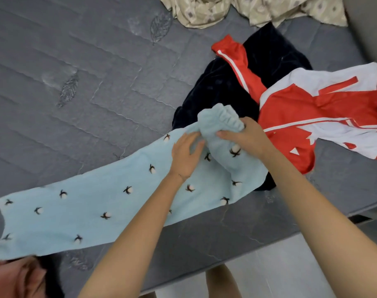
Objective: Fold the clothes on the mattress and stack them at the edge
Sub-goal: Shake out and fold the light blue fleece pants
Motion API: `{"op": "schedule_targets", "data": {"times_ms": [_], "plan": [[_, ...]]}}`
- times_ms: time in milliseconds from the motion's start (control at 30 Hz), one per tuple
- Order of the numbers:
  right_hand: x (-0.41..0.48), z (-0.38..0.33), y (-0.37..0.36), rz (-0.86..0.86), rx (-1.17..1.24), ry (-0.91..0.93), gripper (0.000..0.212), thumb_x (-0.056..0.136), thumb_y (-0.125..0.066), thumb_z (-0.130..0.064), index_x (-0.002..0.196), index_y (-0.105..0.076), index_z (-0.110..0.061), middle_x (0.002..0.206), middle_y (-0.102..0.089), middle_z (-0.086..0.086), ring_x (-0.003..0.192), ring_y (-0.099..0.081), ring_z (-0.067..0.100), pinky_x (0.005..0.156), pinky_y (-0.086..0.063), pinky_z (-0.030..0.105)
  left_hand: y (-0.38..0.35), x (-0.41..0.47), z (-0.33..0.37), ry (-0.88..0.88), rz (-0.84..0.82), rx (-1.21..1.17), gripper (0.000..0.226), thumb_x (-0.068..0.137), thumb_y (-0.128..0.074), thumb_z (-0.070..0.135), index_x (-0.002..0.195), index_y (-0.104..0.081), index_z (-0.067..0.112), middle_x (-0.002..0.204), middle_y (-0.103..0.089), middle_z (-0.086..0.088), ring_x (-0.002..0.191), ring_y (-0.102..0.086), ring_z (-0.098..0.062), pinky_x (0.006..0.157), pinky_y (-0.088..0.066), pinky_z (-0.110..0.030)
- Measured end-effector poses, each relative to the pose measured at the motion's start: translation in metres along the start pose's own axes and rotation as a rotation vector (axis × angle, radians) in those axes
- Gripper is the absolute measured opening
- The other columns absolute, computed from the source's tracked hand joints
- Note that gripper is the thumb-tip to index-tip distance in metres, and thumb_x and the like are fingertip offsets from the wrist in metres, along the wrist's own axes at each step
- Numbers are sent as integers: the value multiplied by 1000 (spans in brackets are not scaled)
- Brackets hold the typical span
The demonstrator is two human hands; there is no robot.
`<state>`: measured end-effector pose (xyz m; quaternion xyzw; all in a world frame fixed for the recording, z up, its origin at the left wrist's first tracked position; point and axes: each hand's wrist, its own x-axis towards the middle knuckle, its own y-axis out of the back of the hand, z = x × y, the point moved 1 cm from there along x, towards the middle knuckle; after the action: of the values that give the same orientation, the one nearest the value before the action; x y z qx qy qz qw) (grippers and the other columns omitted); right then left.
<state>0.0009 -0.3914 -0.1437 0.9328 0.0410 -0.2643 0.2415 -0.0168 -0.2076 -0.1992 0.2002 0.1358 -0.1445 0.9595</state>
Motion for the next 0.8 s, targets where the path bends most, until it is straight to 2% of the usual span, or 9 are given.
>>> {"op": "schedule_targets", "data": {"times_ms": [33, 100, 133, 267, 467, 533, 633, 733, 800], "plan": [[-2, -15, -17, -42, -4, 27, 29, 80, -76, -29, 64, -56, -17, 59, -56, -7, 53, -51, 2, 55, -38, 19, 12, -7, 3, 0, 27, -126, 26, 101, -47, 21, 123, -60, 16, 128, -60, -1, 120, -52, -4, 107, -37, -26], [-9, -35, -56, -84, -7, 24, 19, 82, -74, -34, 84, -66, -17, 73, -65, -12, 69, -60, 2, 65, -46, 20, 40, -23, 0, 77, 40, -278, 21, 102, -44, 19, 112, -62, 24, 113, -65, 10, 100, -57, 12, 87, -41, -6], [-12, -43, -77, -76, -32, 3, 28, 83, -71, -40, 97, -66, -16, 84, -67, -10, 79, -62, 5, 73, -49, 24, 56, -31, -4, 138, 49, -310, 21, 103, -42, 22, 107, -62, 29, 107, -64, 15, 93, -58, 12, 80, -41, -3], [-31, -74, -174, -2, -231, 7, 40, 87, -60, -52, 100, -53, -14, 86, -58, -7, 84, -57, 14, 79, -47, 33, 129, -69, -46, 497, 52, -435, 34, 100, -36, 48, 117, -58, 28, 102, -64, 0, 84, -62, -12, 78, -51, -27], [-77, -130, -343, -26, -181, 38, 33, 90, -59, -43, 99, -41, -17, 80, -51, -10, 76, -51, 14, 62, -36, 23, 249, -134, -113, 631, 19, -715, 56, 94, -31, 62, 128, -56, 25, 122, -63, -5, 107, -61, -23, 94, -52, -43], [-94, -148, -399, -159, -203, 63, 24, 92, -55, -36, 102, -41, -19, 82, -50, -12, 82, -53, 17, 73, -38, 18, 290, -148, -141, 701, 69, -737, 64, 92, -34, 63, 136, -51, 19, 134, -57, -9, 122, -53, -26, 105, -42, -49], [-112, -162, -453, -358, -273, 83, 24, 94, -48, -26, 117, -46, -20, 106, -60, -5, 107, -54, 21, 100, -31, 36, 343, -166, -182, 734, 169, -764, 67, 87, -51, 58, 137, -46, 13, 136, -54, -10, 122, -54, -28, 107, -41, -48], [-119, -163, -472, -458, -140, 33, 41, 91, -46, -9, 130, -45, -23, 132, -56, -2, 124, -50, 17, 113, -24, 43, 369, -182, -213, 711, 232, -660, 64, 79, -72, 46, 126, -40, 17, 130, -55, -11, 114, -58, -26, 103, -46, -45], [-122, -160, -476, -511, 65, -36, 47, 91, -43, 2, 134, -40, -18, 140, -49, 1, 125, -48, 11, 113, -28, 35, 366, -190, -222, 705, 249, -592, 74, 71, -79, 47, 125, -38, 15, 126, -55, -9, 113, -58, -23, 102, -47, -43]]}}
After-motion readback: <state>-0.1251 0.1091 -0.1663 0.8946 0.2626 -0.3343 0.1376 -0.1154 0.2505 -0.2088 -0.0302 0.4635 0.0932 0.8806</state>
